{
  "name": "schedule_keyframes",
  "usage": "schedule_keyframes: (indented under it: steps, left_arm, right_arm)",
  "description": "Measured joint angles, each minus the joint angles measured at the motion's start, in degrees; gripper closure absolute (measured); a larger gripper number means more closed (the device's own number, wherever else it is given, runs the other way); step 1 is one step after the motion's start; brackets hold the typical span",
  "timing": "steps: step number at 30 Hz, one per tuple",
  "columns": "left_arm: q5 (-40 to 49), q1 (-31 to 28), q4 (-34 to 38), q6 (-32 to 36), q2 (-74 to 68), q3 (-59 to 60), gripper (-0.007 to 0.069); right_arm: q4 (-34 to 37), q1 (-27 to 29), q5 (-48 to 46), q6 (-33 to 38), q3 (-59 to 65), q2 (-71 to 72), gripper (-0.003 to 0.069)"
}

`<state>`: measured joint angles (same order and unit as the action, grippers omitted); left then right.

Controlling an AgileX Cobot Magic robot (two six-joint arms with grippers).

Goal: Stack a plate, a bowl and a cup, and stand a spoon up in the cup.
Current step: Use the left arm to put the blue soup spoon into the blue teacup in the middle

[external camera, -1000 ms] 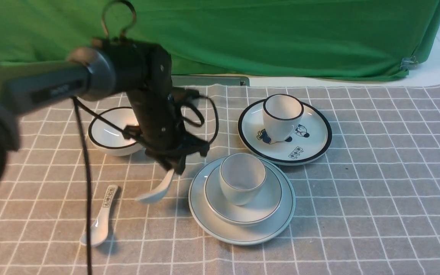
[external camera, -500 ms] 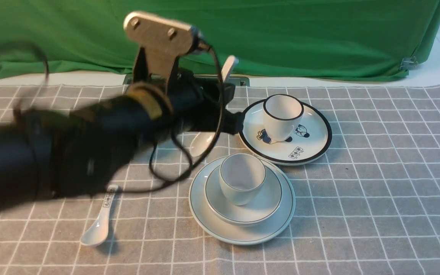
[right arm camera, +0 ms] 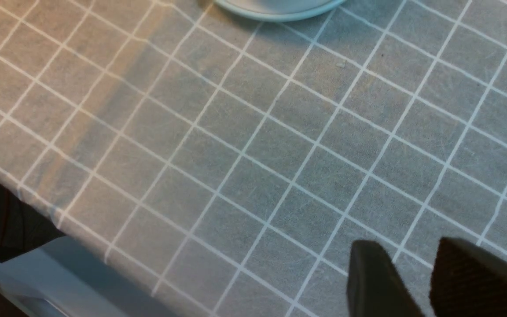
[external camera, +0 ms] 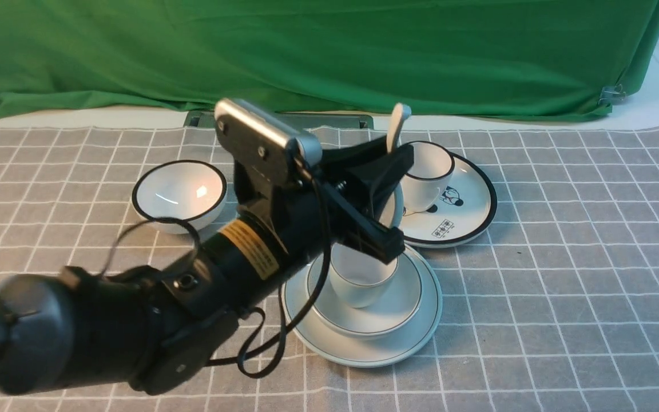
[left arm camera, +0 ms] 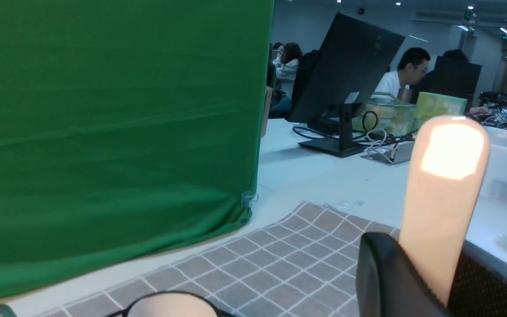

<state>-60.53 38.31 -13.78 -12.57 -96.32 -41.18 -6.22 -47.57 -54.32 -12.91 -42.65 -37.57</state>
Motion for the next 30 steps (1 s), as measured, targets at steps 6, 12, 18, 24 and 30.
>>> schedule_keyframes:
  steps: [6, 12, 18, 24, 30]
  left_arm:
    - [-0.5, 0.0, 0.0, 0.0, -3.5, 0.1, 0.0528]
    - [0.8, 0.0, 0.6, 3.3, -5.4, 0.1, 0.0528]
    - [1.0, 0.0, 1.5, 4.1, -8.2, 0.1, 0.0514]
    - [1.1, 0.0, 2.5, 4.5, -9.3, 0.1, 0.0398]
    - [-0.3, 0.0, 2.9, 4.6, -8.3, 0.3, 0.0236]
  right_arm:
    - [0.0, 0.0, 0.0, -0.1, 0.0, 0.0, 0.042]
    - [0.0, 0.0, 0.0, -0.1, 0.0, 0.0, 0.042]
    - [0.0, 0.0, 0.0, -0.1, 0.0, 0.0, 0.042]
    - [0.0, 0.0, 0.0, -0.1, 0.0, 0.0, 0.042]
    - [0.0, 0.0, -0.7, -0.1, 0.0, 0.0, 0.042]
